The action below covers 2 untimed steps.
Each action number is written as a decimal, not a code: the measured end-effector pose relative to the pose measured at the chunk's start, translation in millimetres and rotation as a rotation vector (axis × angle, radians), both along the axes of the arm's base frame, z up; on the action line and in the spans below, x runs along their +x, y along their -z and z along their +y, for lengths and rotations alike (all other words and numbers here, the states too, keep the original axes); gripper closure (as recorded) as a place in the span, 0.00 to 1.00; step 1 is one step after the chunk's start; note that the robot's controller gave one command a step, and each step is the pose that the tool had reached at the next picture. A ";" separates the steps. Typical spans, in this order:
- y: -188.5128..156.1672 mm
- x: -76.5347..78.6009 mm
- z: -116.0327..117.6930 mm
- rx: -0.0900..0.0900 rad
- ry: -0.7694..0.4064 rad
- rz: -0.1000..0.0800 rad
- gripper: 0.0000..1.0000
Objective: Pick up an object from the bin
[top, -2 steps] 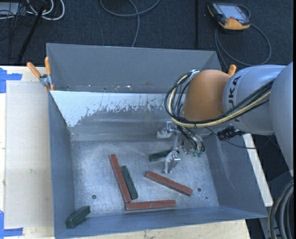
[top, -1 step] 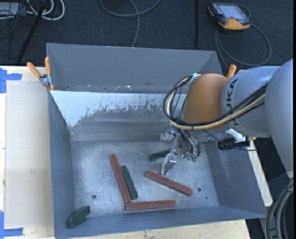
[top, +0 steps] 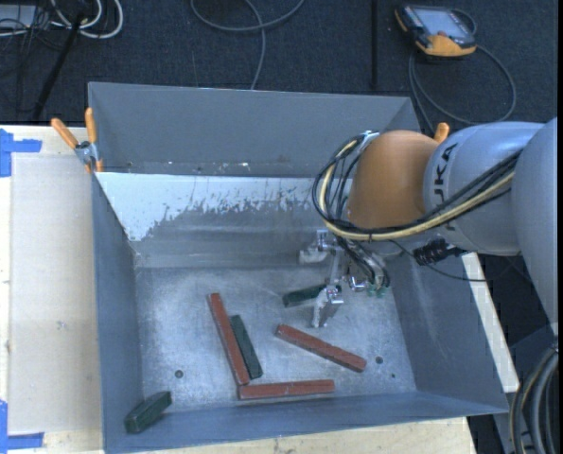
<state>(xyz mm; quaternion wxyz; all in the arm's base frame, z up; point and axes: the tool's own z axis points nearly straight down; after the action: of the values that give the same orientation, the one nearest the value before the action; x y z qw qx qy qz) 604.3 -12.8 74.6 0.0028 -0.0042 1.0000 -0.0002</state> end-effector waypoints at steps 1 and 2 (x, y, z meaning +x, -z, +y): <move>-3.4 -9.8 2.9 0.002 0.197 -0.006 1.00; -3.4 -9.8 2.9 0.002 0.197 -0.006 1.00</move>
Offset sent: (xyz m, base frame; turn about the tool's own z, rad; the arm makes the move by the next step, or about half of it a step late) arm 0.0000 0.0000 0.0000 0.0000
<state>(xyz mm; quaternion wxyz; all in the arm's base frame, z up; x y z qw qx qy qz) 594.6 -9.9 78.0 0.0057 0.0944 0.9955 0.0004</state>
